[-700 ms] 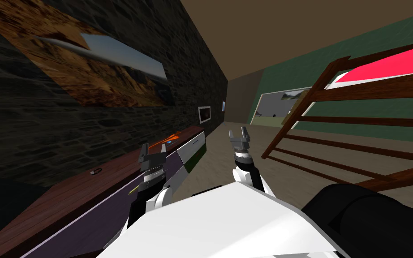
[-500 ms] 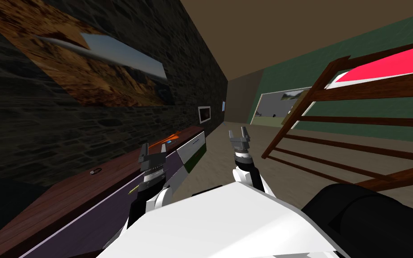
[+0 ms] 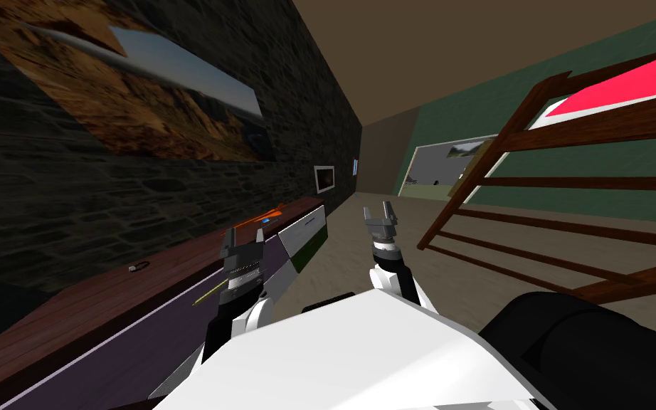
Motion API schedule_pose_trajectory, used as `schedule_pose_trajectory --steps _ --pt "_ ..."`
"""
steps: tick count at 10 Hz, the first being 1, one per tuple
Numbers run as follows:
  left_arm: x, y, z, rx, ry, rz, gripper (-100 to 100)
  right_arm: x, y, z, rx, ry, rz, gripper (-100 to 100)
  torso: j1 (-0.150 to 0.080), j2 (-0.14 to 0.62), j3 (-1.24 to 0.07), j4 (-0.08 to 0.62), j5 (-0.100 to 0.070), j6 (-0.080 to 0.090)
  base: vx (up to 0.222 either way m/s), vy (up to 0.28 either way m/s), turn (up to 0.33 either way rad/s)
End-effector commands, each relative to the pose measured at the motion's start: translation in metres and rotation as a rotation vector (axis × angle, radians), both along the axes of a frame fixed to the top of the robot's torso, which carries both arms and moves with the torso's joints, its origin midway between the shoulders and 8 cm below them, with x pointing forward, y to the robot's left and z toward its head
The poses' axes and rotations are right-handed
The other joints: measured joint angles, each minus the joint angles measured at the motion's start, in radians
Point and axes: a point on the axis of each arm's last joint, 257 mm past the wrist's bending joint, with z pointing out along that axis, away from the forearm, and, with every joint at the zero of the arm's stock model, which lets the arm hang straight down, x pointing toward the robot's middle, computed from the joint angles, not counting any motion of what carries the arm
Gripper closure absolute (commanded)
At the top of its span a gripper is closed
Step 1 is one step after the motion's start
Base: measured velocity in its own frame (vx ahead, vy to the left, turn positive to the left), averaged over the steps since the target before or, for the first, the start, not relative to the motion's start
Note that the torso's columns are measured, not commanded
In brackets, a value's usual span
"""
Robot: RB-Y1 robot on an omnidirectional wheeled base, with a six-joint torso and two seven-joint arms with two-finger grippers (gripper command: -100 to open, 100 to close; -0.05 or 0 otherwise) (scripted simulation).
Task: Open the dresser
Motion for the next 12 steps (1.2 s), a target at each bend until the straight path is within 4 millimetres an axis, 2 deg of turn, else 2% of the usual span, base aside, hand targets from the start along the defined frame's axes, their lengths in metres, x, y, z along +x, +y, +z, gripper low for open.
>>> schedule_pose_trajectory --steps 1,2,3,5,8,12 --pt "0.0 0.0 0.0 0.0 0.0 0.0 0 0.0 0.0 0.0 0.0 0.0 0.0 0 0.0 0.074 -0.148 0.074 0.0 0.0 0.0 0.0 0.0" --pt "0.0 0.0 0.0 0.0 0.0 0.0 0 0.0 0.0 0.0 0.0 0.0 0.0 0 0.0 0.148 -0.295 0.148 0.0 0.0 0.0 0.0 0.0" --pt "0.002 -0.002 -0.004 0.033 0.016 -0.016 -100 0.0 0.0 0.0 0.0 0.0 0.0 0 0.0 0.221 -0.443 0.221 0.0 0.0 0.031 -0.012 0.018" --pt "0.007 -0.003 -0.014 0.072 0.045 -0.034 -100 0.0 0.0 0.0 0.0 0.001 0.0 0 -0.001 0.262 -0.533 0.264 0.0 0.0 0.06 -0.036 0.035" --pt "0.017 0.004 -0.034 0.107 0.103 -0.044 -100 0.0 0.0 0.0 0.0 0.001 0.0 0 -0.001 0.265 -0.539 0.267 0.0 0.0 0.123 -0.077 0.056" --pt "0.032 0.024 -0.069 0.111 0.194 -0.032 -100 0.0 0.0 0.0 0.0 0.001 0.0 0 0.0 0.268 -0.537 0.268 0.0 0.0 0.169 -0.088 0.067"
